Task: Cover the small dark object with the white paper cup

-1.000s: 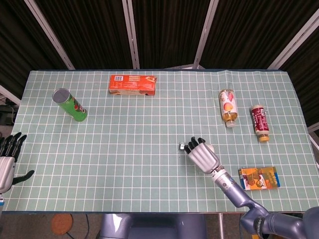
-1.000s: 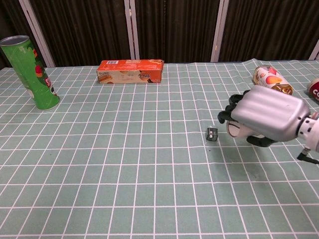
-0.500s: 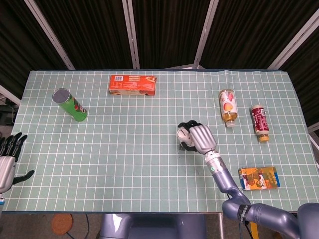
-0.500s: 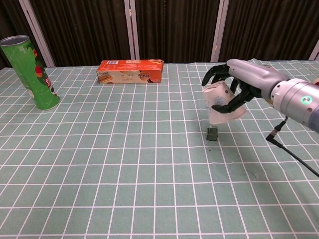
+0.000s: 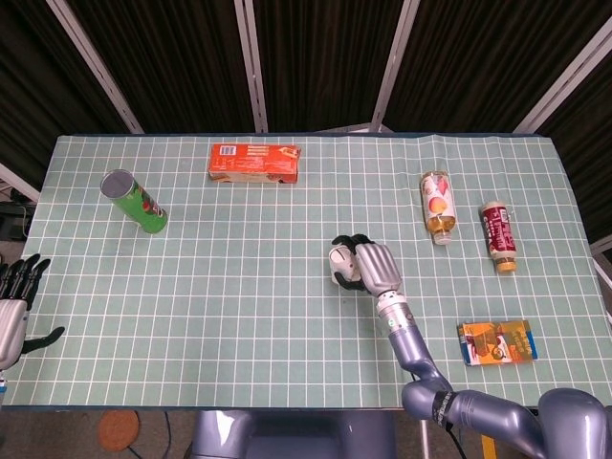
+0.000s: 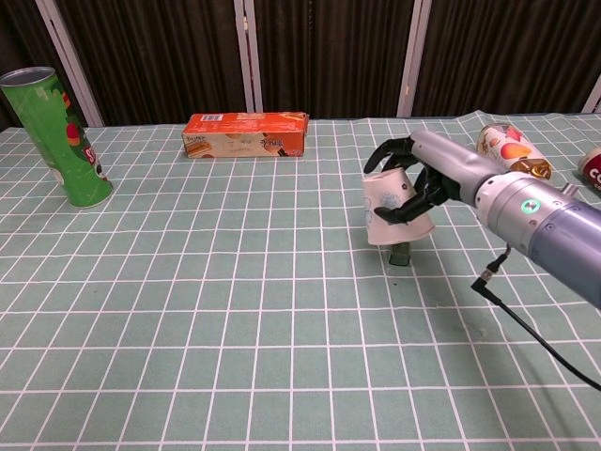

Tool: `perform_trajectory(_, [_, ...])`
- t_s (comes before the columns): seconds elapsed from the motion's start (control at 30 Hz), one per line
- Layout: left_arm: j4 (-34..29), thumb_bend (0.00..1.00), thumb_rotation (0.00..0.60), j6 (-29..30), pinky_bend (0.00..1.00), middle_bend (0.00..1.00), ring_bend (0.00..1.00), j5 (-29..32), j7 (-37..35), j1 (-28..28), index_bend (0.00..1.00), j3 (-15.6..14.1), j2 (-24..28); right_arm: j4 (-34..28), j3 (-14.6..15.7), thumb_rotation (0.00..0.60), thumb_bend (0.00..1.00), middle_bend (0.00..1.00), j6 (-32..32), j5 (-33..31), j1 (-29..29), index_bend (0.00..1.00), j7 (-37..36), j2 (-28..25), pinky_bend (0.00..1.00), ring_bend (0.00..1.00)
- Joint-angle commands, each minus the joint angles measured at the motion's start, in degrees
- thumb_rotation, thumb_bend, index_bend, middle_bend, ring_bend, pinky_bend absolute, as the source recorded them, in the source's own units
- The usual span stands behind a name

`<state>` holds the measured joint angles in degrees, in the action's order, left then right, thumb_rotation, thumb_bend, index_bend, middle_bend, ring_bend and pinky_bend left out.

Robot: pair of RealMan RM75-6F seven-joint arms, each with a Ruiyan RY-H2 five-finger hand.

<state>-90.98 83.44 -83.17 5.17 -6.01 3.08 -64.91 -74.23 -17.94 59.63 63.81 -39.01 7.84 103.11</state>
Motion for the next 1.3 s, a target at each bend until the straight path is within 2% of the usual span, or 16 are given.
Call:
perform_trajectory(0.03, [0.02,0.00,0.600,-0.03,0.00,0.00,0.00,-0.02,-0.09,0.00,0.00,-0.02,0.04,0.93,0.14,0.600,0.27,0.40,0.52,0.32,-0.10,0.30,-0.11,0.68,0.39,0.22])
perform_trajectory(0.23, [-0.01,0.00,0.600,0.04,0.00,0.00,0.00,0.01,-0.55,-0.01,0.00,0.07,0.23,1.94,0.76,0.600,0.27,0.39,0.33,0.38,0.04,0.29,-0.29,1.07,0.37,0.21])
perform_trajectory(0.3, [0.00,0.00,0.600,-0.01,0.00,0.00,0.00,0.02,-0.57,-0.02,0.00,0.06,0.24,1.71,1.04,0.600,0.26,0.37,0.07,0.46,0.18,0.25,-0.59,0.85,0.34,0.19])
perform_trajectory(0.4, [-0.03,0.00,0.600,-0.08,0.00,0.00,0.00,-0.04,-0.55,-0.05,0.00,-0.01,0.25,0.43,1.77,0.600,0.24,0.26,-0.95,0.81,0.49,0.12,-1.29,-0.29,0.20,0.10])
perform_trajectory(0.47, [-0.09,0.00,0.600,-0.05,0.00,0.00,0.00,-0.08,-0.57,-0.04,0.00,-0.02,0.29,-0.44,2.24,0.600,0.23,0.17,-1.48,1.18,0.67,0.06,-1.72,-1.09,0.06,0.02])
perform_trajectory(0.53, [-0.13,0.00,0.600,0.00,0.00,0.00,0.00,-0.12,-0.57,-0.03,0.00,-0.04,0.30,-1.31,3.09,0.600,0.22,0.09,-1.79,2.23,0.89,0.02,-1.95,-2.24,0.01,0.00])
perform_trajectory(0.6, [-0.17,0.00,0.600,0.05,0.00,0.00,0.00,-0.15,-0.61,-0.01,0.00,-0.05,0.32,-2.02,3.95,0.600,0.21,0.01,-1.99,3.16,1.06,0.00,-1.64,-3.31,0.00,0.00])
perform_trajectory(0.73, [-0.25,0.00,0.600,0.04,0.00,0.00,0.00,-0.34,-0.65,-0.01,0.00,-0.16,0.38,-5.99,5.36,0.600,0.20,0.00,-1.36,5.28,2.06,0.00,-1.54,-6.88,0.00,0.00])
perform_trajectory(0.8, [-0.32,0.00,0.600,0.11,0.00,0.00,0.00,-0.50,-0.78,0.02,0.00,-0.23,0.43,-8.74,5.97,0.600,0.16,0.00,-0.04,6.92,3.02,0.00,-2.05,-9.20,0.00,0.00])
perform_trajectory(0.93, [-0.36,0.00,0.600,0.94,0.00,0.00,0.00,-1.02,-1.25,0.25,0.00,-0.18,0.64,-15.22,9.12,0.600,0.08,0.00,6.94,14.58,7.49,0.00,-3.09,-18.49,0.00,0.00])
perform_trajectory(1.07, [-0.18,0.00,0.600,1.68,0.00,0.00,0.00,-1.31,-1.43,0.47,0.00,-0.09,0.54,-16.29,12.13,0.600,0.00,0.00,11.56,19.33,11.04,0.00,-3.64,-24.64,0.00,0.00])
perform_trajectory(1.3, [0.03,0.00,0.600,2.82,0.00,0.00,0.00,-1.81,-1.52,0.85,0.00,0.01,0.54,-16.16,16.70,0.600,0.00,0.00,18.18,23.07,17.37,0.00,-2.38,-31.72,0.00,0.00])
